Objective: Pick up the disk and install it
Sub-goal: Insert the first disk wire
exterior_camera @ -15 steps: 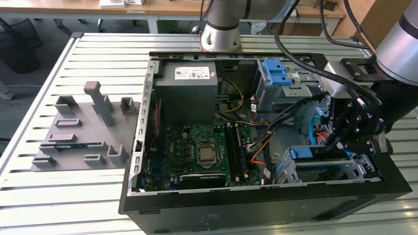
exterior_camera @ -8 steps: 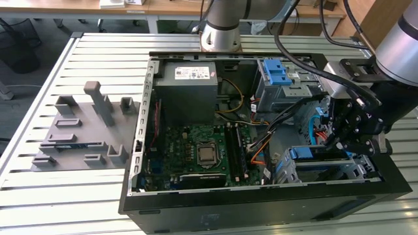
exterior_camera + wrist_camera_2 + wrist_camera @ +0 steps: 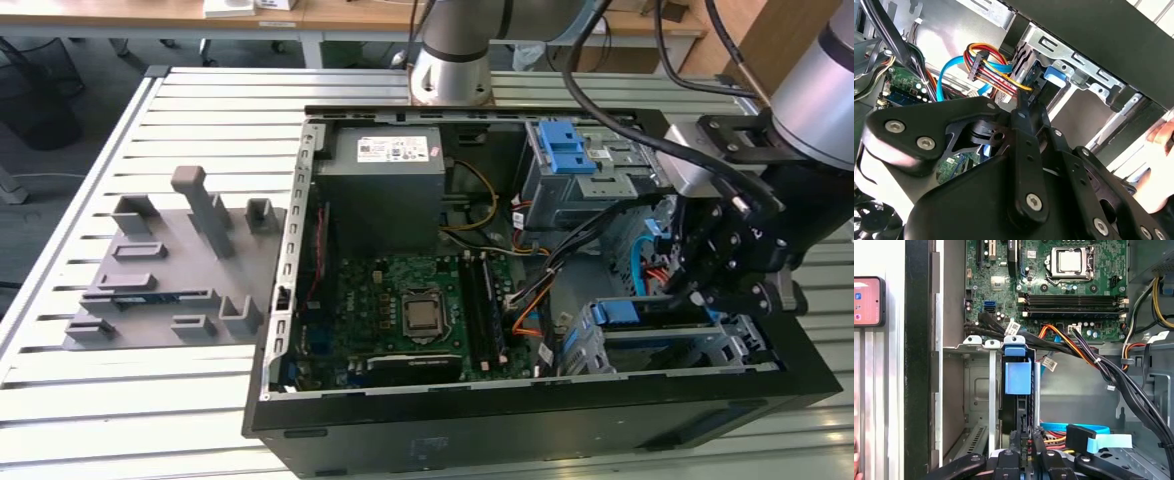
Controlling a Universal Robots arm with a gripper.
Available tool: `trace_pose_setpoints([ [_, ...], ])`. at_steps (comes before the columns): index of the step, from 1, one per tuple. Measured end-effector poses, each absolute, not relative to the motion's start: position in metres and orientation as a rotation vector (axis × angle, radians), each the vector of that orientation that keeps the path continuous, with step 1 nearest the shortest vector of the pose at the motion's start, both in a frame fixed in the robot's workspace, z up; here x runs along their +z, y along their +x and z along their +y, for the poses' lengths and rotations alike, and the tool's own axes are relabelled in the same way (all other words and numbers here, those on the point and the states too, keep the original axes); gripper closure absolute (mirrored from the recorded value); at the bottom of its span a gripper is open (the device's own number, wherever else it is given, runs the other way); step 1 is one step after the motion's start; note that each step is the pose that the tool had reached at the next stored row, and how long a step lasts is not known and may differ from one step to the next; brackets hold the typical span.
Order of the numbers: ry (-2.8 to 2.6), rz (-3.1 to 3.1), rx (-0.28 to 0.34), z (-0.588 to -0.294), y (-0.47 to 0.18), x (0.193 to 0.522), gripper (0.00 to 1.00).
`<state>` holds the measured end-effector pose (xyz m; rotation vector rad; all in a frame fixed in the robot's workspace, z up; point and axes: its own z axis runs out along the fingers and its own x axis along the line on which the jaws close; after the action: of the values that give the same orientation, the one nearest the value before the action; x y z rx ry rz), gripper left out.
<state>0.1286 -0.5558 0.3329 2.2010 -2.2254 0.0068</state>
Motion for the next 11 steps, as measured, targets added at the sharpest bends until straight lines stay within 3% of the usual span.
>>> trace_pose_setpoints([
  [8, 2.201, -2.225, 0.007, -0.5558, 0.1286, 0.3413, 0.77],
  [9, 2.201, -2.225, 0.007, -0.5558, 0.1286, 0.3413, 0.84],
  [11, 2.201, -2.225, 0.007, -0.5558, 0.1286, 0.3414, 0.89],
])
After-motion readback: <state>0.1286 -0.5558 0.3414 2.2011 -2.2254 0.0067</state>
